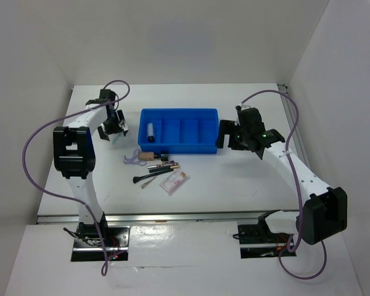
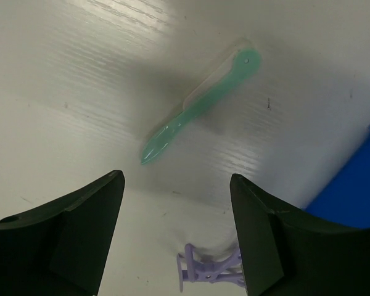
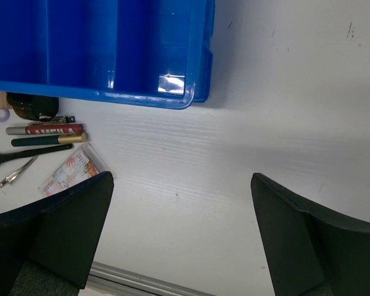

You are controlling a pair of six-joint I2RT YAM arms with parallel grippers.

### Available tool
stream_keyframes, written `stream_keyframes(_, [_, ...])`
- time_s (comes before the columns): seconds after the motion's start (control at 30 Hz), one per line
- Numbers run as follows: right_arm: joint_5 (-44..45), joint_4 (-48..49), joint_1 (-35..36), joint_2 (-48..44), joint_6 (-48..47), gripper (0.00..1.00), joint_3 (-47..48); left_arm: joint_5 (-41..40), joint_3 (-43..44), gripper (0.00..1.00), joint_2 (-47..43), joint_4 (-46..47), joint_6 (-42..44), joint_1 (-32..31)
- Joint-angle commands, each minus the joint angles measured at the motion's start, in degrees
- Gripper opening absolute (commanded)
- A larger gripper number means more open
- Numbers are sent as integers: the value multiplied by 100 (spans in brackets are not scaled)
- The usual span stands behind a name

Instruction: Organize the makeup

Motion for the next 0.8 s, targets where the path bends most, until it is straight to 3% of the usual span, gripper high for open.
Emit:
stream_keyframes(0.0, [-2, -51, -22, -193, 69, 100, -47, 179, 453, 82, 173, 92, -220, 83])
stream_keyframes(0.37, [-54, -51, -22, -79, 122, 100, -47, 12, 780, 77, 824, -21, -221, 136])
stream_keyframes(0.67, [-54, -51, -22, -26, 122, 100, -47, -103, 508, 62, 859, 110, -274, 136])
stream_keyframes(0.77, [-54, -51, -22, -26, 122, 100, -99, -164, 508, 50, 859, 110, -326, 136])
